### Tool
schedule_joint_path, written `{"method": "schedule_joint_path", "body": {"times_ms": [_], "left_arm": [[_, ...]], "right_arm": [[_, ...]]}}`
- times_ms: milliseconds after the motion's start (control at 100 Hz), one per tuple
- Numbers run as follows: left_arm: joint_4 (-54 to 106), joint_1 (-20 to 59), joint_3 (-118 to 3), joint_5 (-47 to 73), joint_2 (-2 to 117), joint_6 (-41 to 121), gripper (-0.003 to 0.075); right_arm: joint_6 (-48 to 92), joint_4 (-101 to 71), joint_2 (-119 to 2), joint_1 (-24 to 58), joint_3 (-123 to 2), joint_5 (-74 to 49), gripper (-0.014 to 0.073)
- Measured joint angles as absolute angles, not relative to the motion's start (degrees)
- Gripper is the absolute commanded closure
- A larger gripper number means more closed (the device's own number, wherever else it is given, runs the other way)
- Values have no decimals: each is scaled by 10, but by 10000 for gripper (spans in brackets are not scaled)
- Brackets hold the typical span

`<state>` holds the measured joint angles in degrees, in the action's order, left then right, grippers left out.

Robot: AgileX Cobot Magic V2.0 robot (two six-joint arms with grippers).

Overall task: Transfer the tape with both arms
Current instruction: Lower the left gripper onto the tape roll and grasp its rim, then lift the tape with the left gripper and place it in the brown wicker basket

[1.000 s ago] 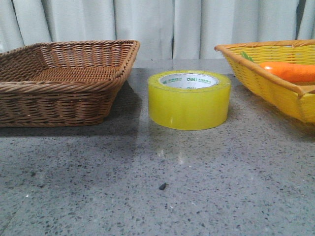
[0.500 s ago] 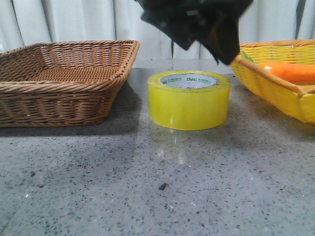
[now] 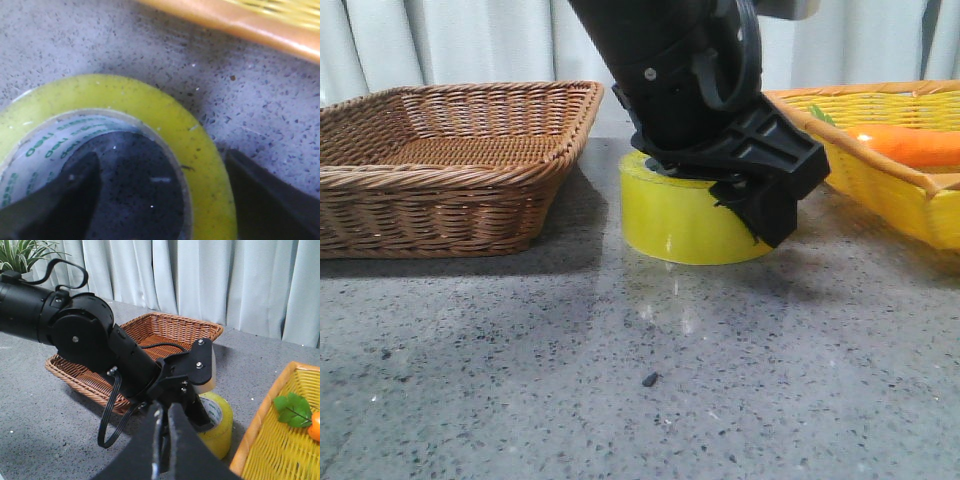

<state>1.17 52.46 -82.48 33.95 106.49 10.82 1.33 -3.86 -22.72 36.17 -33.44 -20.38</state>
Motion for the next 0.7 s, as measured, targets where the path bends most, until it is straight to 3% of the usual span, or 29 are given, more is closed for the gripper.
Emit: {"method": "schedule_joint_path", "body": {"times_ms": [110, 230, 700], "left_arm": [[12, 525, -825, 341, 1065, 108, 460], [14, 525, -825, 341, 1065, 109, 537], [-13, 525, -903, 399, 1046, 109, 545]], "right_arm": [[13, -39, -227, 362, -334, -204, 657], [13, -39, -227, 362, -334, -204, 657], [13, -40, -227, 362, -334, -204, 657]]}}
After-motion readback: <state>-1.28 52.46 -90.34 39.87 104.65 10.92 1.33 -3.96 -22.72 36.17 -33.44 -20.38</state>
